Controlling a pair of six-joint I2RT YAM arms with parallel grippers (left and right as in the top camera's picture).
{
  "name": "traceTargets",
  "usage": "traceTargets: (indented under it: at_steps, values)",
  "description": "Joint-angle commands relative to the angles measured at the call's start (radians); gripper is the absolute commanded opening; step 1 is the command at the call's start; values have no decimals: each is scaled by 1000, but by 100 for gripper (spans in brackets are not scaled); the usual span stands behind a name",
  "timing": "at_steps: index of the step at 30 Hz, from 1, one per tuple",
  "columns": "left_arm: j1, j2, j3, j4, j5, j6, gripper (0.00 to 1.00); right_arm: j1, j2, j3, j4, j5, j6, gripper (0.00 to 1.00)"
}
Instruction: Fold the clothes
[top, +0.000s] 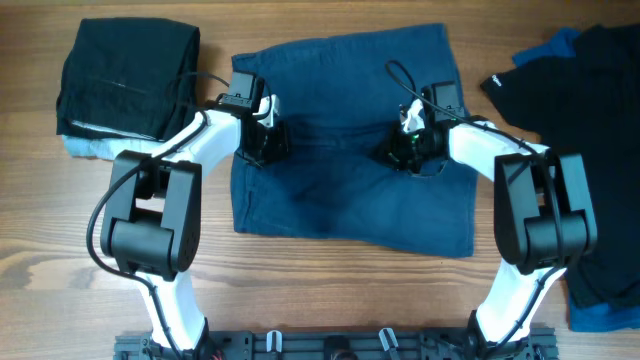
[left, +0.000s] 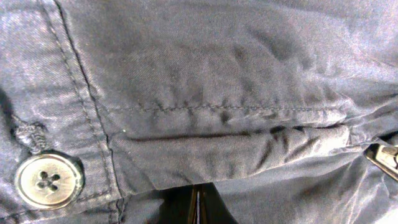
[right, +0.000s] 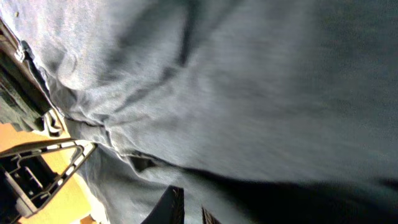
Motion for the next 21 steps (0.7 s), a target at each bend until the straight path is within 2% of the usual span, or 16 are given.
traceTargets:
  at_steps: [1, 7, 13, 17, 21]
  values:
    - [3, 53, -19, -20, -131, 3, 4, -63, 4, -8, -50, 54, -89, 11]
    - [5, 53, -19, -32, -131, 33, 4, -255, -2, -8, -111, 68, -211, 13]
    - [5, 53, -19, -31, -131, 67, 4, -444, -2, -7, -134, 231, -365, 15]
    - [10, 16, -1, -25, -130, 85, 4, -484, -4, 43, -191, 240, -385, 18]
    - [10, -171, 59, -27, -131, 85, 6, -479, -112, 222, -406, 238, -433, 22]
